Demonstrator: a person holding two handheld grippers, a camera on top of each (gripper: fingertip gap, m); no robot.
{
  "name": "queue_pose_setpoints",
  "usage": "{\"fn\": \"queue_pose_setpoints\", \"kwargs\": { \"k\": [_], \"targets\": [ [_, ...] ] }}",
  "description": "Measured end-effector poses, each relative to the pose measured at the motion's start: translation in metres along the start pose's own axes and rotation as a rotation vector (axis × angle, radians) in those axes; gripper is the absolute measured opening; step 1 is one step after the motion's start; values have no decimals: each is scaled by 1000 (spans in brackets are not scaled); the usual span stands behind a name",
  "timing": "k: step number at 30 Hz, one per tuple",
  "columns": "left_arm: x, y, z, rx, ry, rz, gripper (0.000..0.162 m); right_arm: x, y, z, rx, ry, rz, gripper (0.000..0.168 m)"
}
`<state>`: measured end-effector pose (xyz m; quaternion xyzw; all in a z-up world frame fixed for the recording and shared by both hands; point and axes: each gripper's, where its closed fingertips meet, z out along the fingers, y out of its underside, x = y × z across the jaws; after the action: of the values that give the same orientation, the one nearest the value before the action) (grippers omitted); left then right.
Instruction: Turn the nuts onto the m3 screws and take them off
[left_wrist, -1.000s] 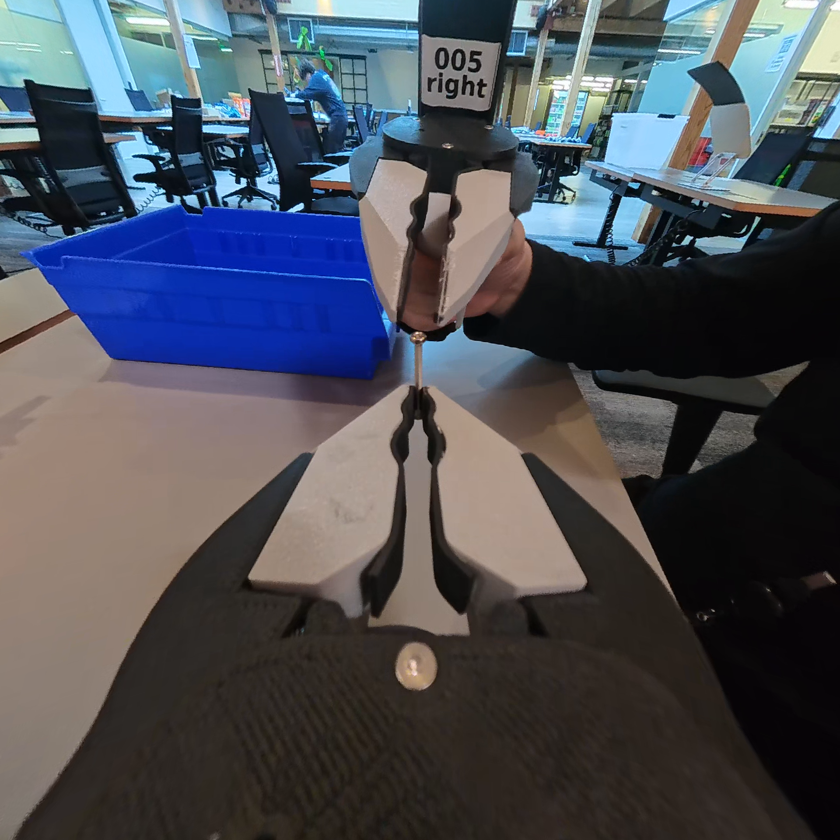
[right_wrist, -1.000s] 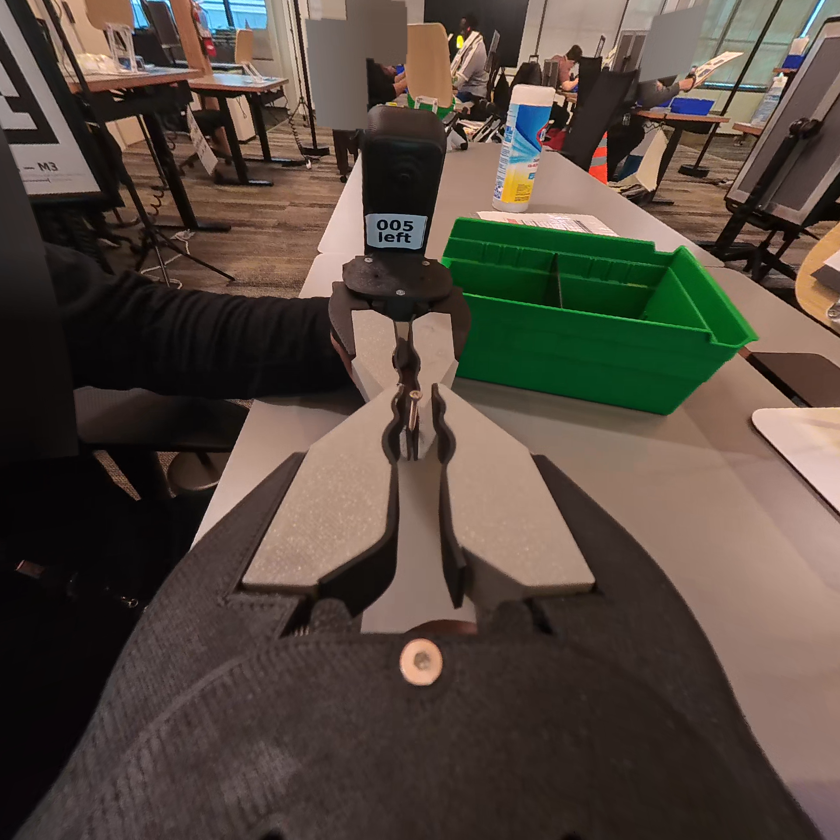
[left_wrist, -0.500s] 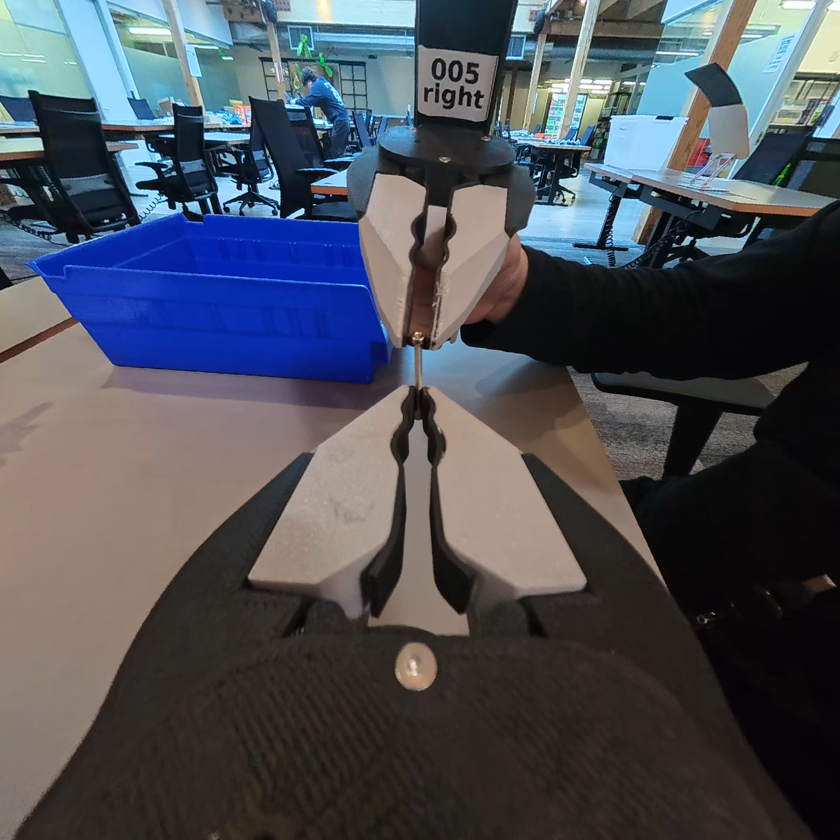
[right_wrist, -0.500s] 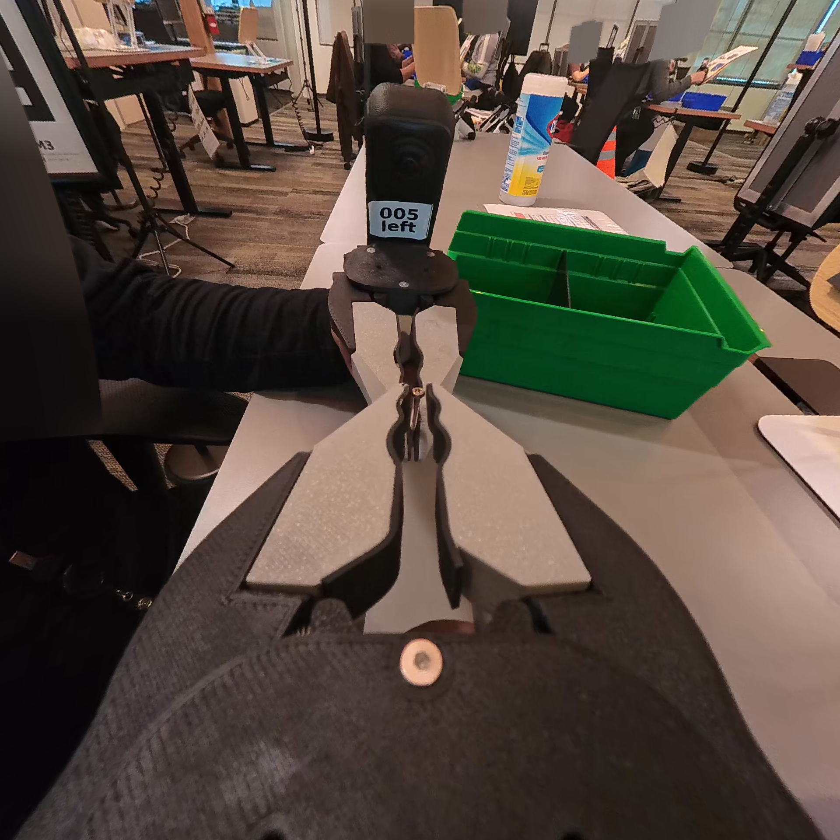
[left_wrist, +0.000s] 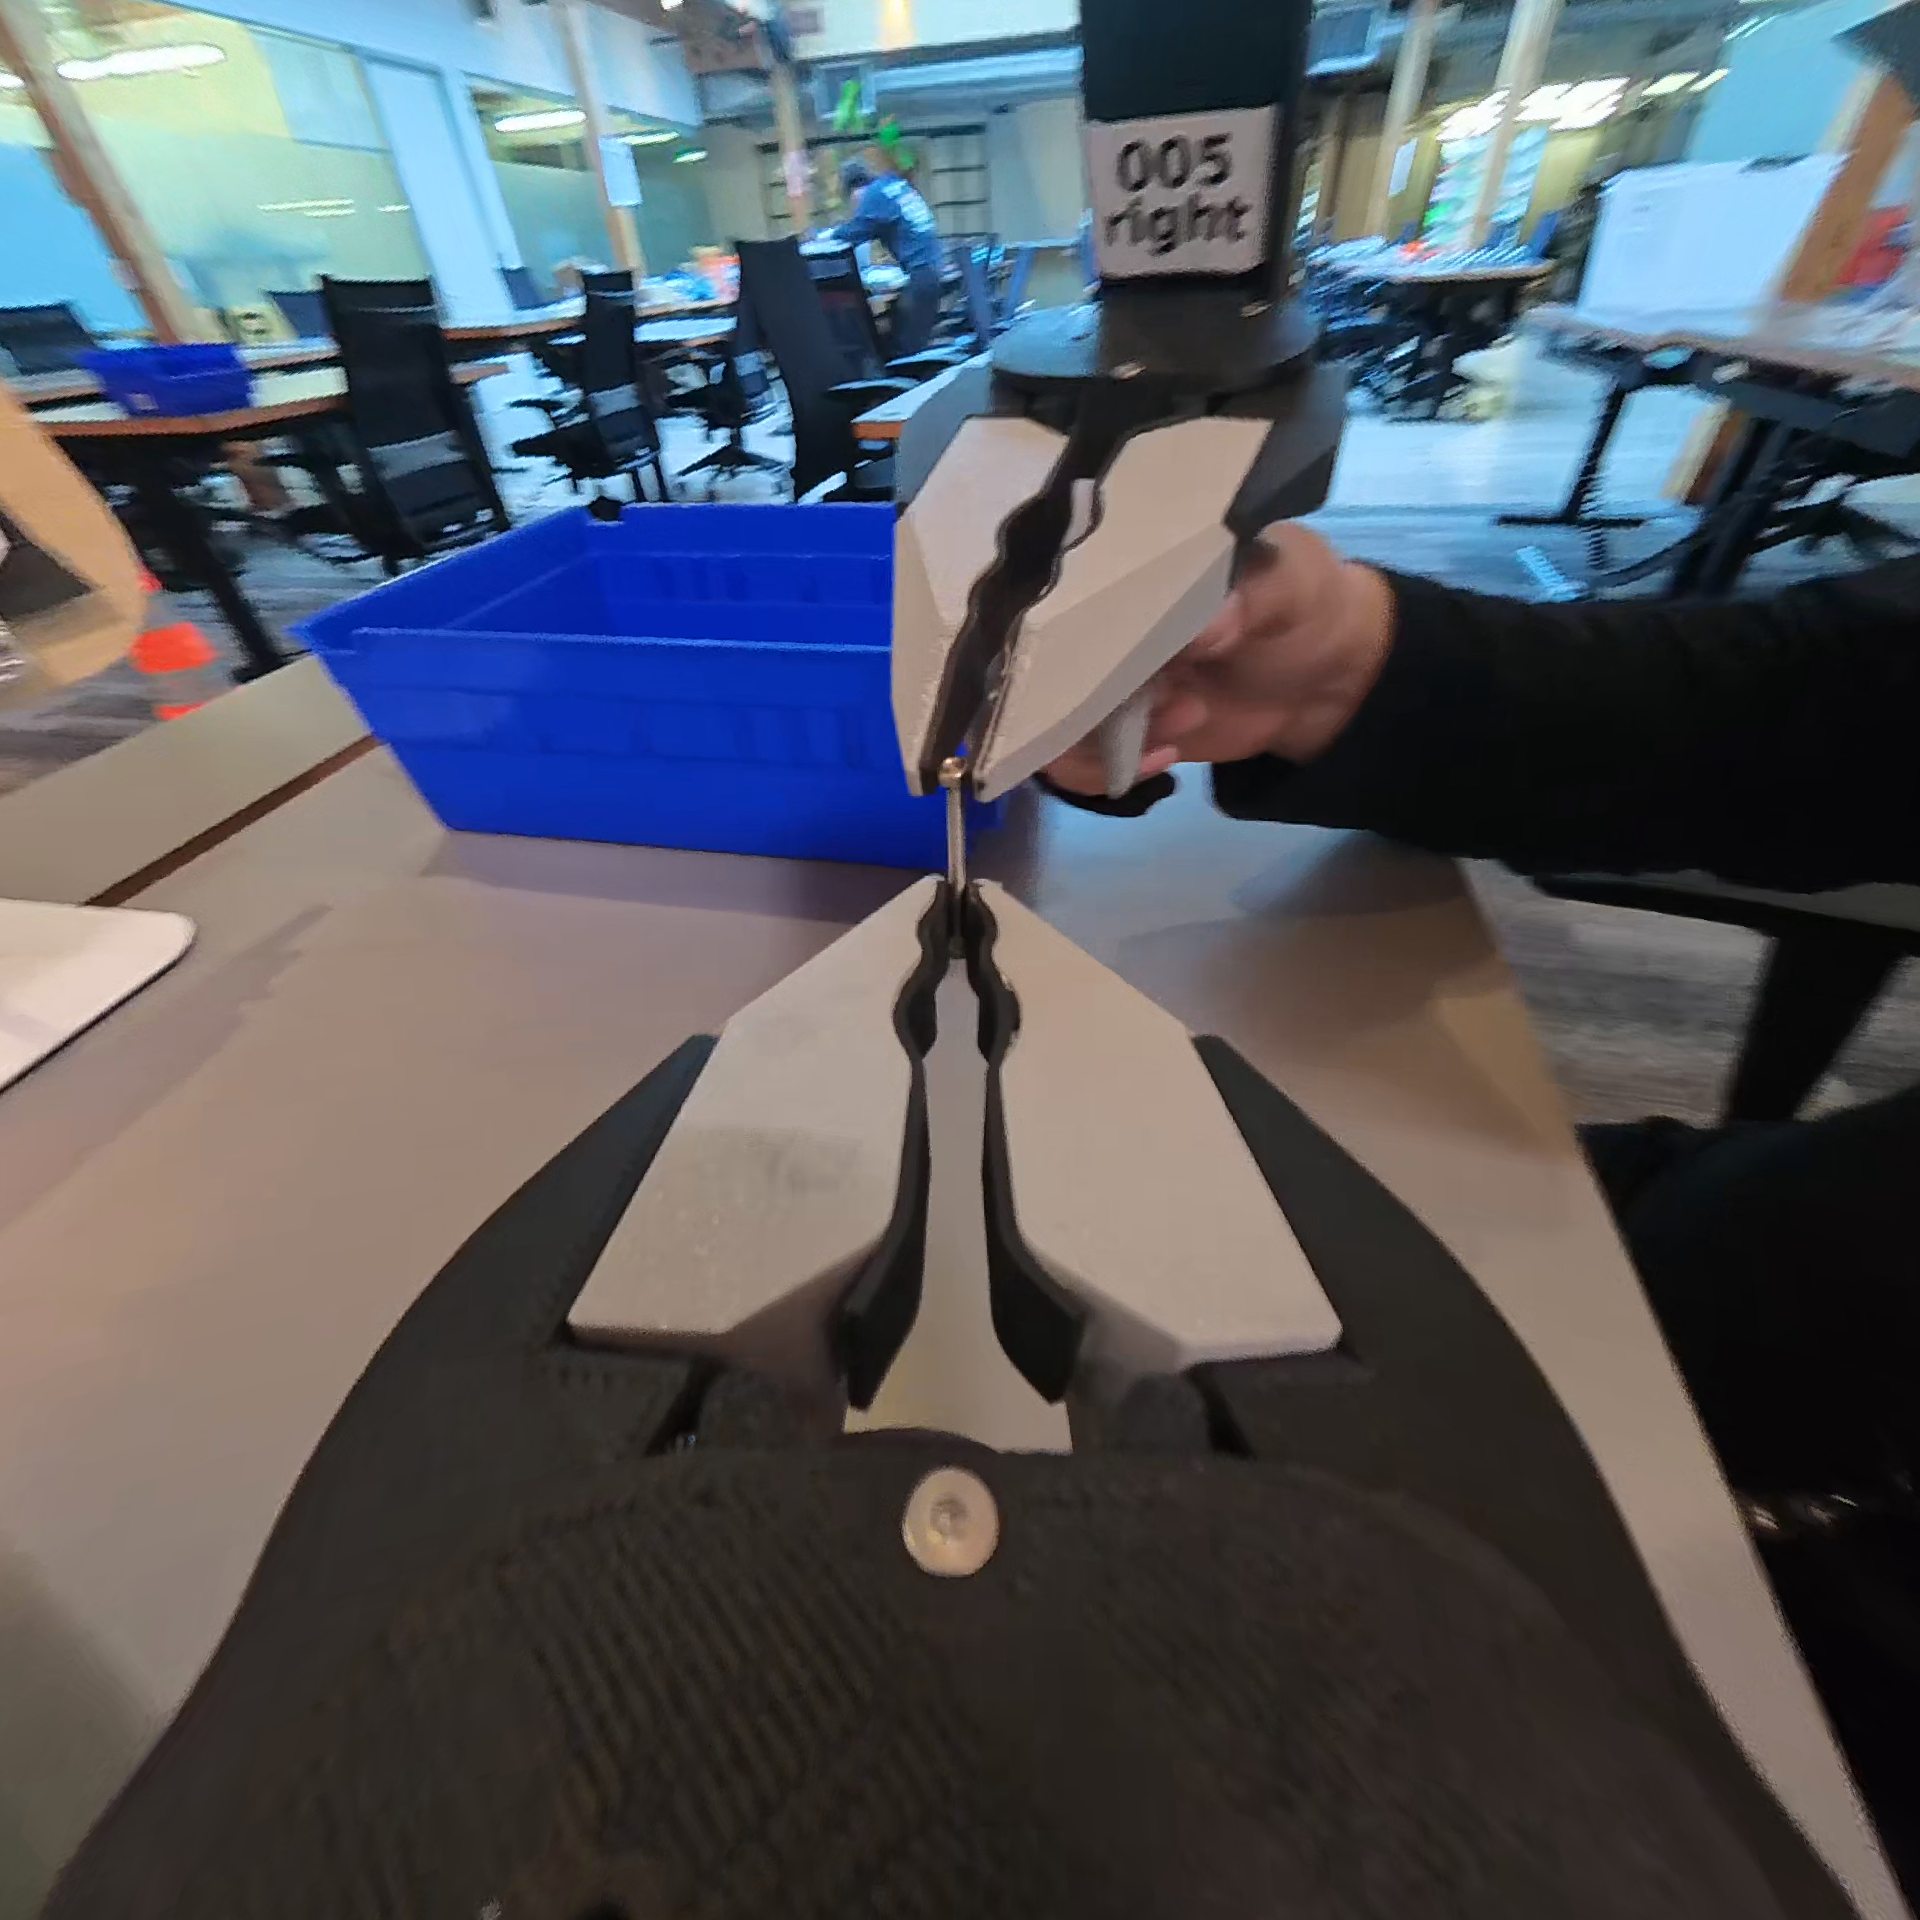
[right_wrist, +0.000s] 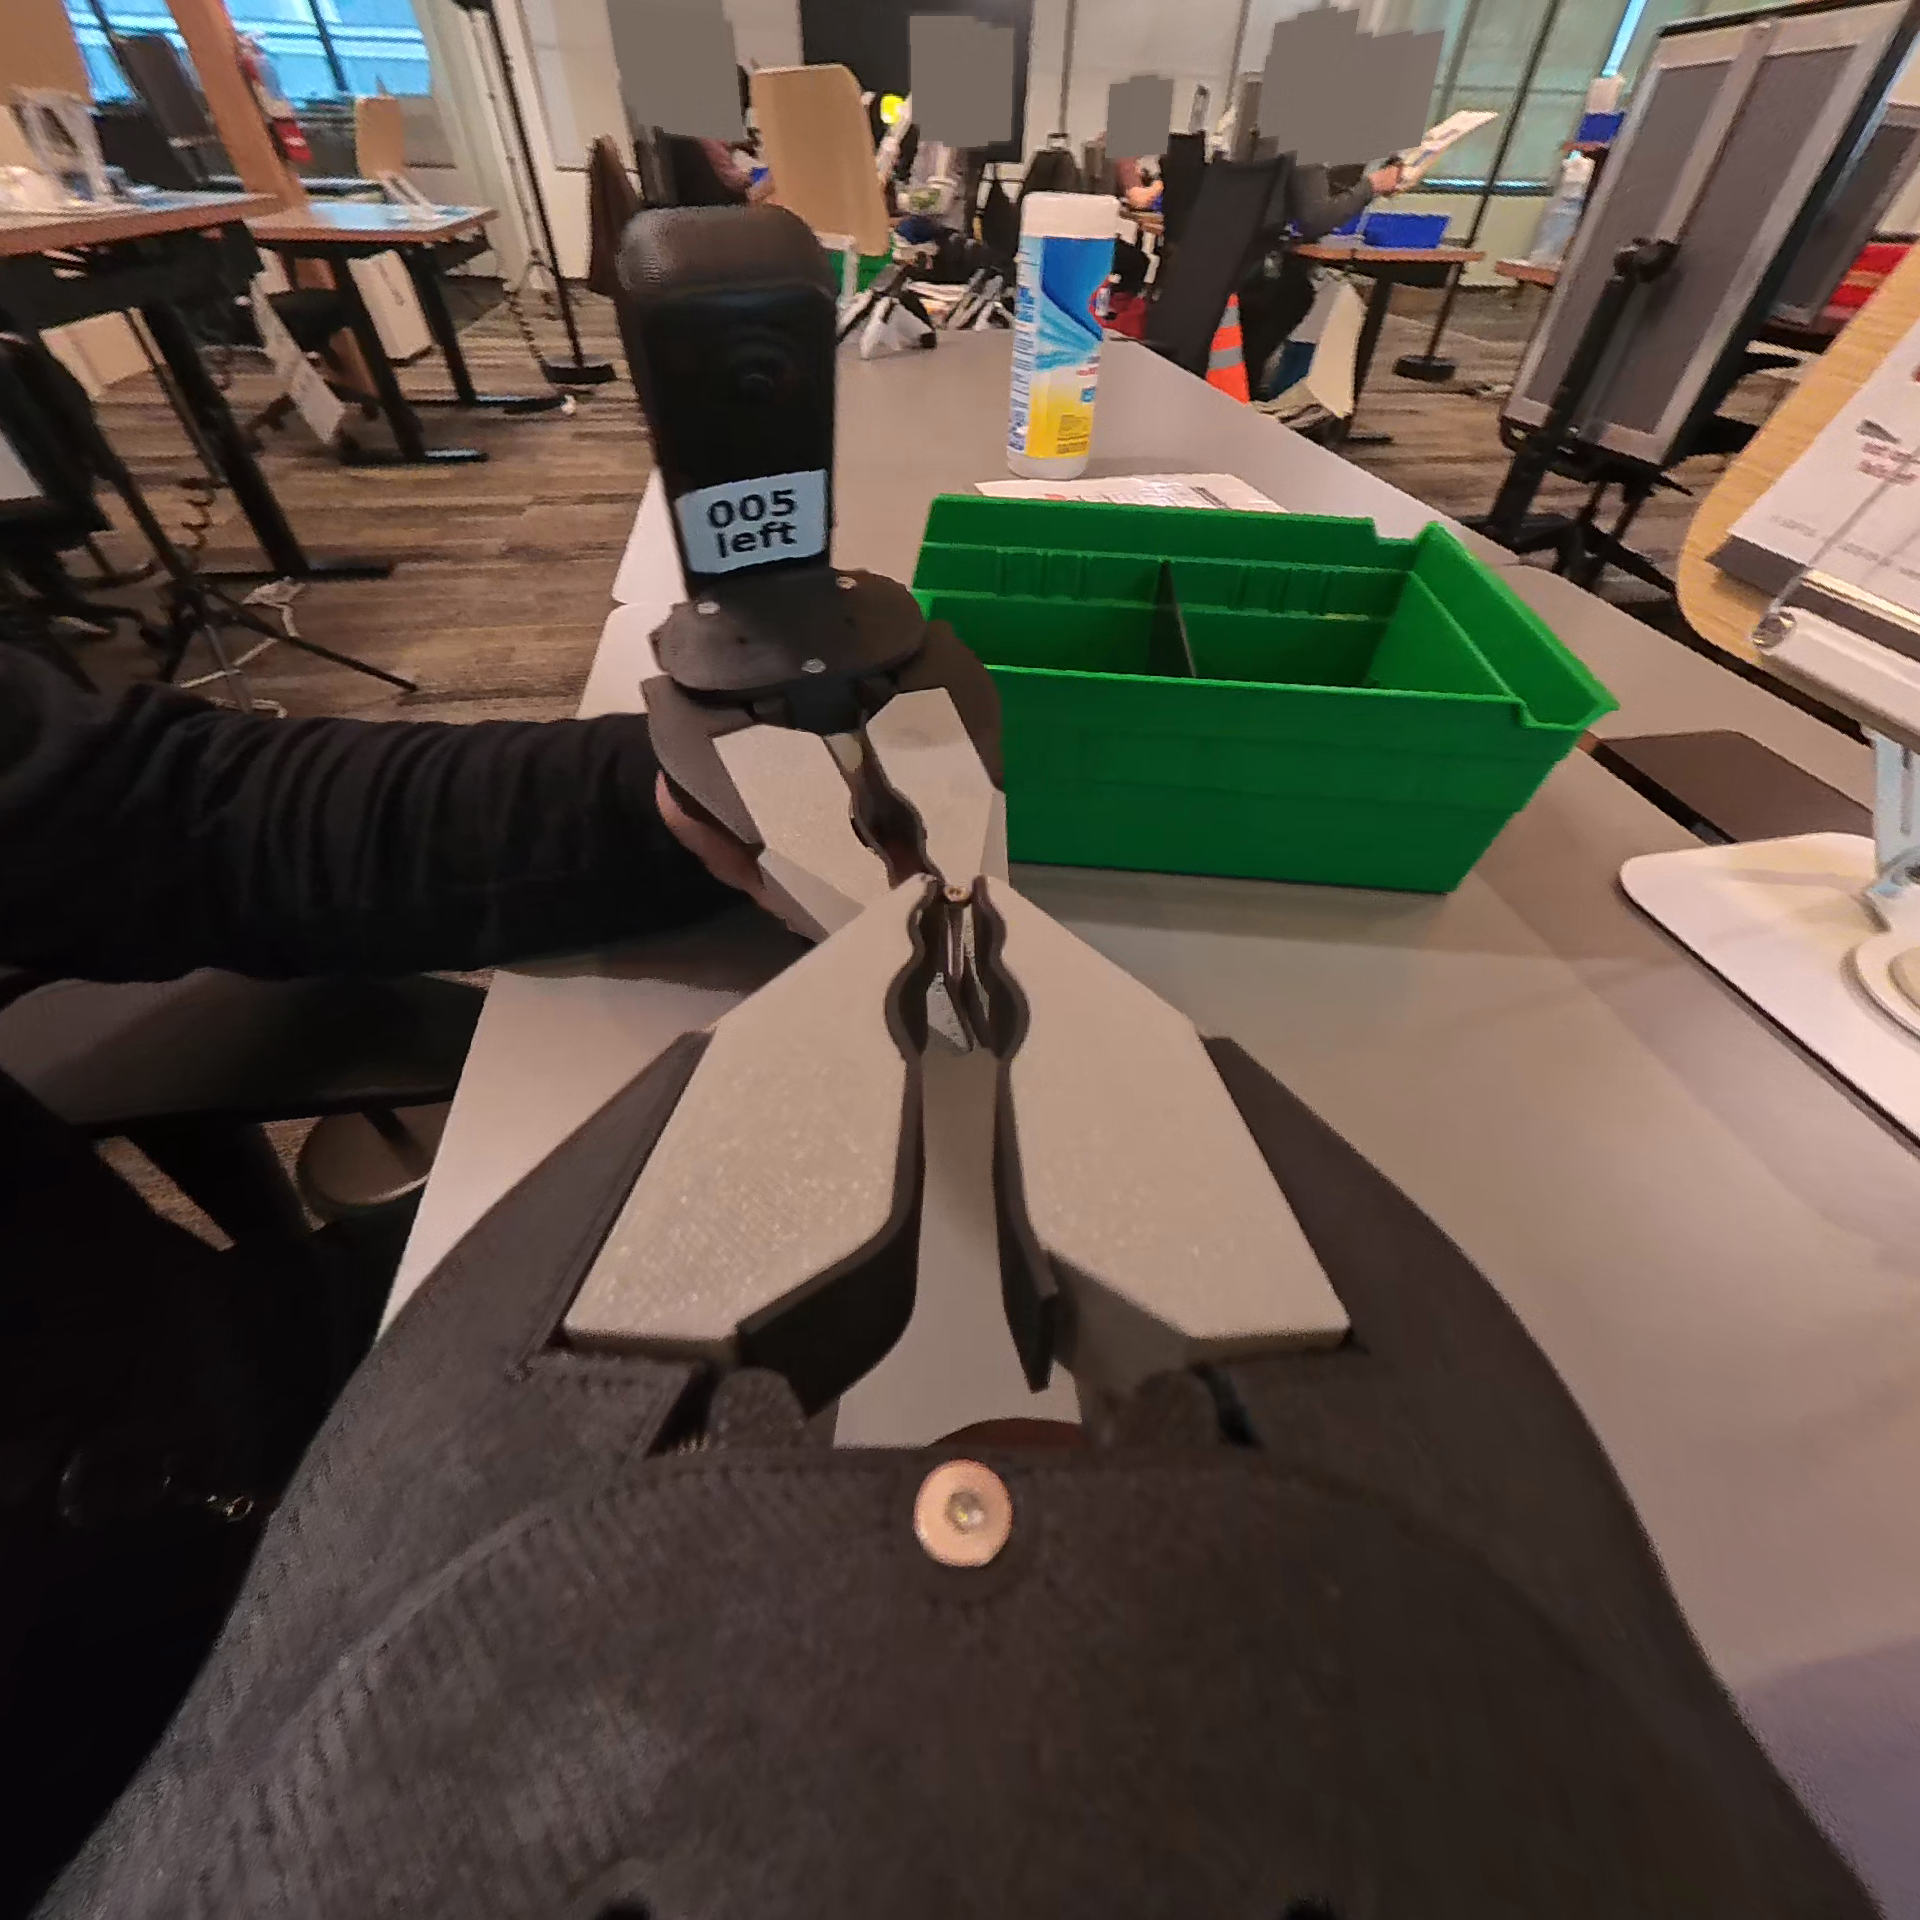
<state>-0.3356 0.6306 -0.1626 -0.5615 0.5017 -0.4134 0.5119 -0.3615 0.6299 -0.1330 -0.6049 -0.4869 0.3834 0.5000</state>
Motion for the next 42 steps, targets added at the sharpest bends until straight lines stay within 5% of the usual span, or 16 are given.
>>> {"fn": "queue_pose_setpoints", "kwargs": {
  "k": [22,42],
  "targets": [
    [-36,13,8,-45,-271,-50,0,34,10,9,-10,365,83,2],
    [-42,25,10,-92,-281,-122,0,36,16,9,14,373,124,10]
  ]
}}
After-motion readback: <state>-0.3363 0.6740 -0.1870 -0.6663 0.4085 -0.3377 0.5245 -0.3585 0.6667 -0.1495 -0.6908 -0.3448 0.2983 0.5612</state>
